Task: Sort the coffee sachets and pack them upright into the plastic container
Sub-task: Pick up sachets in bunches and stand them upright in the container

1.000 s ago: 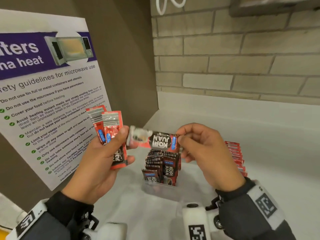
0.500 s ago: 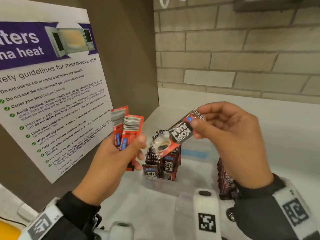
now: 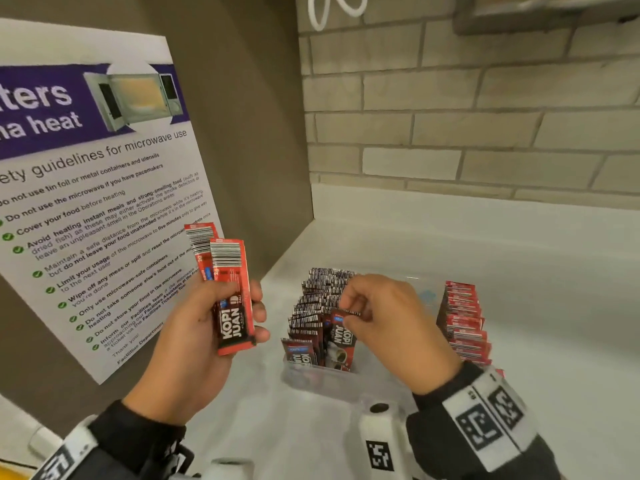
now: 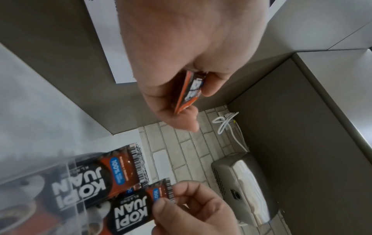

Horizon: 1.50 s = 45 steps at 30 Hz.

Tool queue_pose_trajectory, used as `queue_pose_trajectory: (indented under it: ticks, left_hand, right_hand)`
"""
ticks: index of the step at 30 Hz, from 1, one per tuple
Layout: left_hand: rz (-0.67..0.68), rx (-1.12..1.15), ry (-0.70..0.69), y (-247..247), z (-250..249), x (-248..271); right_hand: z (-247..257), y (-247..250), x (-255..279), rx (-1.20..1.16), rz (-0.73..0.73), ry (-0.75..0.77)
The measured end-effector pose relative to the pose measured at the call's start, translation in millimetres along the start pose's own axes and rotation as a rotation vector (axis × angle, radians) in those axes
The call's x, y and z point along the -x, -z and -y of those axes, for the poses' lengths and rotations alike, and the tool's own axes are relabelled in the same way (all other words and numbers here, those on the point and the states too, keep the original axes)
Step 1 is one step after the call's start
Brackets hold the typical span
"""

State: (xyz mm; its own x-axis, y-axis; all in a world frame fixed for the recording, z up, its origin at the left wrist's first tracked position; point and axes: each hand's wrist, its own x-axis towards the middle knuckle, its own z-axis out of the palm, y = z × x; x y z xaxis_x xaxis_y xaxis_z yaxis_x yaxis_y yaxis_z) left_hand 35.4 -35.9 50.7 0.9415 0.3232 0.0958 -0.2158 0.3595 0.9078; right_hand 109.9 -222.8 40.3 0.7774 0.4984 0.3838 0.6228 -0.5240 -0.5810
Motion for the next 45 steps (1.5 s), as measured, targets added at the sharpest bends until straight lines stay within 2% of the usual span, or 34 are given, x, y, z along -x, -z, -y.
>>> queue_pose_trajectory:
  ticks: [7, 14, 17, 19, 23, 26, 29, 31, 32, 34, 38, 42, 44, 45]
  left_hand:
    - [-0.064, -0.096, -0.027, -6, 2, -1]
    - [-0.120, -0.126, -0.019, -5, 6, 1]
    - [-0.114, -0.159, -0.028, -8, 8, 1]
    - [-0.087, -0.150, -0.026, -12, 7, 0]
    - [0.016, -0.132, -0.003, -26, 10, -2]
    - [0.050, -0.118, 0.018, -33, 15, -2]
    - [0.037, -0.099, 0.029, -31, 17, -3]
    - [0.022, -0.054, 0.040, -30, 16, -4]
    - [0.036, -0.037, 0.045, -30, 15, -4]
    - [0.091, -0.048, 0.053, -34, 14, -2]
    - [0.093, -0.110, 0.030, -36, 14, -1]
    - [0.025, -0.113, -0.020, -34, 14, -2]
    - [0.003, -0.087, -0.044, -34, 13, -2]
    - [0.001, -0.071, -0.048, -34, 12, -2]
  right_hand:
    - [-4, -22, 0, 0.049, 0.036, 0.001]
    - [-7, -15, 0, -0.070, 0.063, -0.096]
    - [-1, -6, 2, -0.088, 0.001, -0.071]
    - [10, -3, 3, -0.223, -0.061, -0.065]
    - [31, -14, 6, -0.708, 0.073, -0.140]
    - [34, -22, 7, -0.867, 0.056, -0.192]
    - [26, -20, 4, -0.759, -0.137, -0.117]
    - [22, -17, 3, -0.579, -0.290, -0.003]
    - [22, -17, 3, -0.471, -0.320, 0.052]
    - [23, -21, 4, -0.340, -0.287, 0.119]
    - [27, -23, 6, -0.439, -0.177, 0.120]
    - [27, -15, 6, -0.600, -0.180, 0.030]
    - [22, -14, 4, -0.630, -0.200, -0.057]
    - [21, -14, 3, -0.655, -0.161, -0.105]
